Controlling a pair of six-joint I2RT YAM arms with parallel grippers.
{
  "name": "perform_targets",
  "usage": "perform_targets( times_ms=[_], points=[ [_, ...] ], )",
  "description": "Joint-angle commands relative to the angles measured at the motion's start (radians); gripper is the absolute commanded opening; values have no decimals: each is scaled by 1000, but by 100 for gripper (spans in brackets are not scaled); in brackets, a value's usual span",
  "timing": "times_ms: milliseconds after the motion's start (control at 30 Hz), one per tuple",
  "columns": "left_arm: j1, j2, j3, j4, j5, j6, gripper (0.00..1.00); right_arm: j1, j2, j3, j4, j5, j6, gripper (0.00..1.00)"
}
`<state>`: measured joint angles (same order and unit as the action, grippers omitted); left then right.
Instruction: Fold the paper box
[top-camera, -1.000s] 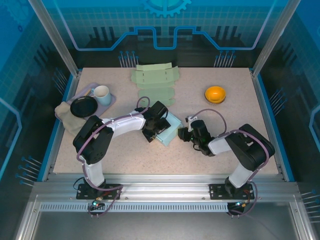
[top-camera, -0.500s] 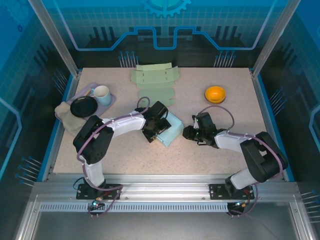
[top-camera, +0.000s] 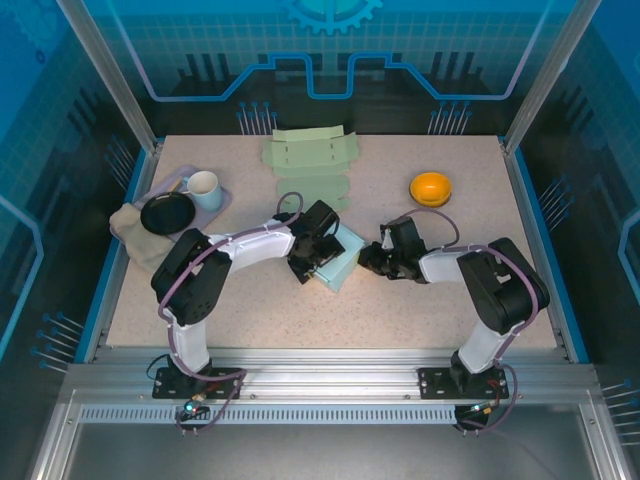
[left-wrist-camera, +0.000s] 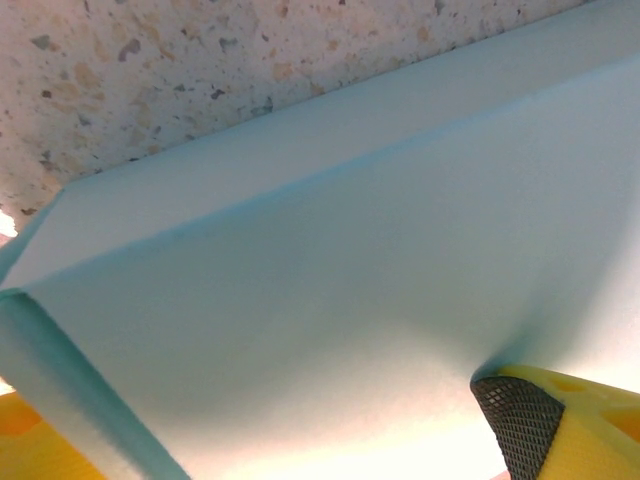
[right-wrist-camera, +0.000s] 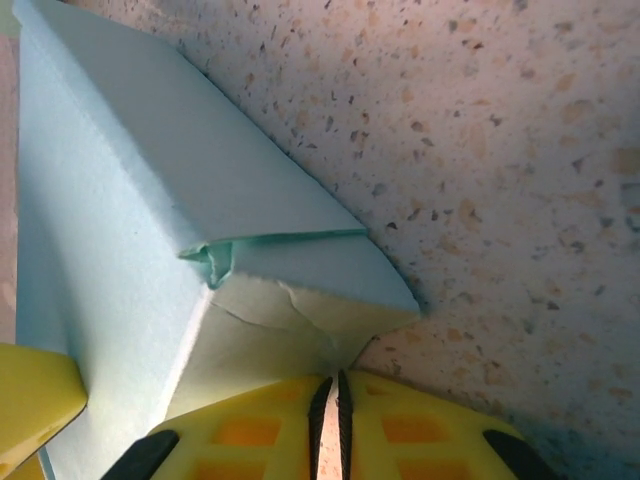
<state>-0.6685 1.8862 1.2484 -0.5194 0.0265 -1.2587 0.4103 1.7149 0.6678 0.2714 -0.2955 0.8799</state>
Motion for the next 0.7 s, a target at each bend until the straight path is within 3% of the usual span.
perform_targets(
  times_ms=[0, 333, 467, 667],
  points=[
    [-60, 73, -19, -96, 95, 39, 89, 33, 57, 30, 78, -54, 32, 17],
    [-54, -111, 66, -193, 4, 236, 94, -58, -9, 66, -196, -54, -87, 15],
    [-30, -176, 98, -190, -27, 360, 95, -80, -37, 111, -315, -66, -181, 9],
    [100, -219, 97, -80, 91, 647, 95, -122, -55, 205, -496, -58, -295, 4]
  ],
)
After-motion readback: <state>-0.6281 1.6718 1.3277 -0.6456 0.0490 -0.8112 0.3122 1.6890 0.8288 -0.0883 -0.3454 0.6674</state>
